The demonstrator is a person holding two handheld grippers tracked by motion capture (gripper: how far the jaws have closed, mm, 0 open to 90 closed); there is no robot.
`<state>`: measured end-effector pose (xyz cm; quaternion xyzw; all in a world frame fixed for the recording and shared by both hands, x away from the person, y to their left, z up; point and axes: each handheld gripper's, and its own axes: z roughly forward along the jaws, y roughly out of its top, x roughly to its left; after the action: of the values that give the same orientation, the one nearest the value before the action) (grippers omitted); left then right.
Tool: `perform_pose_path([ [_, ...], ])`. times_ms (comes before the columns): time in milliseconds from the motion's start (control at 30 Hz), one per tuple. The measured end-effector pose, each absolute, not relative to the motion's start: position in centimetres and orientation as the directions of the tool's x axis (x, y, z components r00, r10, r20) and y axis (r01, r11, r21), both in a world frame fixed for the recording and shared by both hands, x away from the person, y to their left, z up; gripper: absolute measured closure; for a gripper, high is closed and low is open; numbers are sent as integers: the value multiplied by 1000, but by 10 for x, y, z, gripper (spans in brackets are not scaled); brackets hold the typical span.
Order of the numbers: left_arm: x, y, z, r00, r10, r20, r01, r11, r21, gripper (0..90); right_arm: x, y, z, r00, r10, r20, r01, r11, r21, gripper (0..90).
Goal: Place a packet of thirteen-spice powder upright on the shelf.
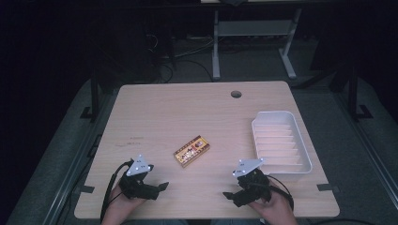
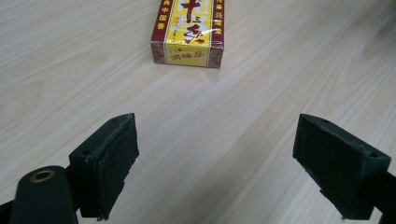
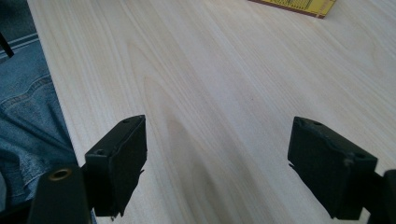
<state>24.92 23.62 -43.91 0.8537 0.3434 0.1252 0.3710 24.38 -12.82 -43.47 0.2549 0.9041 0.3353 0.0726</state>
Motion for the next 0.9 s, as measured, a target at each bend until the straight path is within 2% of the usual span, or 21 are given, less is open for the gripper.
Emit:
perform_pose_path([
  [333,255,227,-438,747,664,-36,487,-508,711,139,242,-129,-433,-859,511,45,413,637,650,189],
  [900,289,197,-424,777,629,-6,459,-561,689,140,239,-130,-430,-864,501,54,408,633,658,180],
])
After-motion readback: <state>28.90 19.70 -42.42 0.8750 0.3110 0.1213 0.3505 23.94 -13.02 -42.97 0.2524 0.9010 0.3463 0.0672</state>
